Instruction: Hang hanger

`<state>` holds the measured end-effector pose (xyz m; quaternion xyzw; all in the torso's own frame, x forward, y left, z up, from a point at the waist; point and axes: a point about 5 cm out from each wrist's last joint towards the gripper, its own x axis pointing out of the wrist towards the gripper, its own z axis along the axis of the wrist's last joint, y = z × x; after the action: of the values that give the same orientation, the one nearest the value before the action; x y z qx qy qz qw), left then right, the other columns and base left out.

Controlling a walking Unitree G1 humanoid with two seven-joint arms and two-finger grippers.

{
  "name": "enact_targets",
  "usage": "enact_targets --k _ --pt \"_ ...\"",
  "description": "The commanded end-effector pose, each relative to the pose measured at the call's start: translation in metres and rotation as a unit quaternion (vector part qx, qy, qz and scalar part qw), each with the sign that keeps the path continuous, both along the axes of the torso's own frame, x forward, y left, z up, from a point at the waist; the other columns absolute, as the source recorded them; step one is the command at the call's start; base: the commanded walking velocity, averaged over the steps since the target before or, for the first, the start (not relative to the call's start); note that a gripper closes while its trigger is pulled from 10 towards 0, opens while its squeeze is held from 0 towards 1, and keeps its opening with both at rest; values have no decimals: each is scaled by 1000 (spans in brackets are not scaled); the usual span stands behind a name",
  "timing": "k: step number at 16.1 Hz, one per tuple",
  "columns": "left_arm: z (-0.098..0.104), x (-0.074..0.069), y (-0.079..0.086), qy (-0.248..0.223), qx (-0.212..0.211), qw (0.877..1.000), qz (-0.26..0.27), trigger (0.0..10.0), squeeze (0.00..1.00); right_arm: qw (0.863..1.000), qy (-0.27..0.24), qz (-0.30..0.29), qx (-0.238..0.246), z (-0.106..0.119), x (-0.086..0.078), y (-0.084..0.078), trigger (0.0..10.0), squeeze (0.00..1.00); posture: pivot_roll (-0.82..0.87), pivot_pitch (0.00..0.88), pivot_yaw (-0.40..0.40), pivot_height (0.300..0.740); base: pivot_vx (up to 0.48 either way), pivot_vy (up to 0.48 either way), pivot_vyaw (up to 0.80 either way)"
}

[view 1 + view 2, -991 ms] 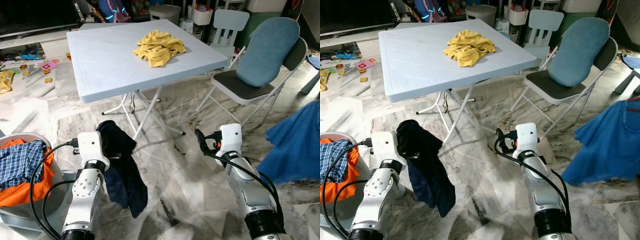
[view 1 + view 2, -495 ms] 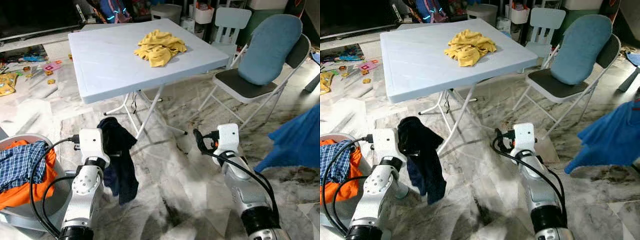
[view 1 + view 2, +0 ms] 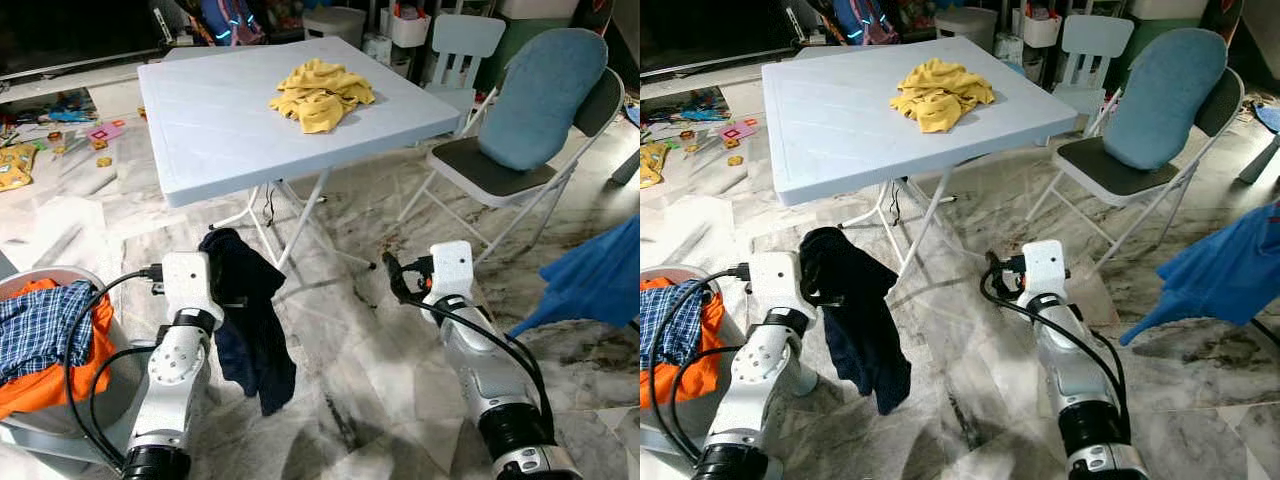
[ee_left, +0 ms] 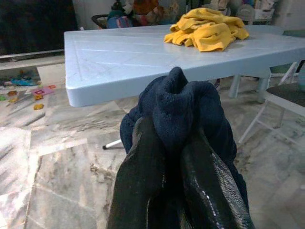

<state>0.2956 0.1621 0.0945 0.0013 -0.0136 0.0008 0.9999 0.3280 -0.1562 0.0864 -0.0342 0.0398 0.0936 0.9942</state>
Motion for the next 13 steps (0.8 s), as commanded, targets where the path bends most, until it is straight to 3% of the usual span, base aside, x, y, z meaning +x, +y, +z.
enact_targets --k 1,5,13 --pt "7 3 -1 -19 2 1000 0 10000 0 1000 -5 4 -1 2 2 0 10000 0 -59 0 32 740 0 0 0" --pt "7 4 -3 -19 -1 1000 -6 10000 0 1000 -5 1 -5 1 0 -2 10000 0 -60 0 31 740 0 0 0" --pt "6 -2 5 -22 4 1000 11 10000 0 1000 -3 20 -3 4 9 11 10000 0 -8 0 2 740 0 0 0"
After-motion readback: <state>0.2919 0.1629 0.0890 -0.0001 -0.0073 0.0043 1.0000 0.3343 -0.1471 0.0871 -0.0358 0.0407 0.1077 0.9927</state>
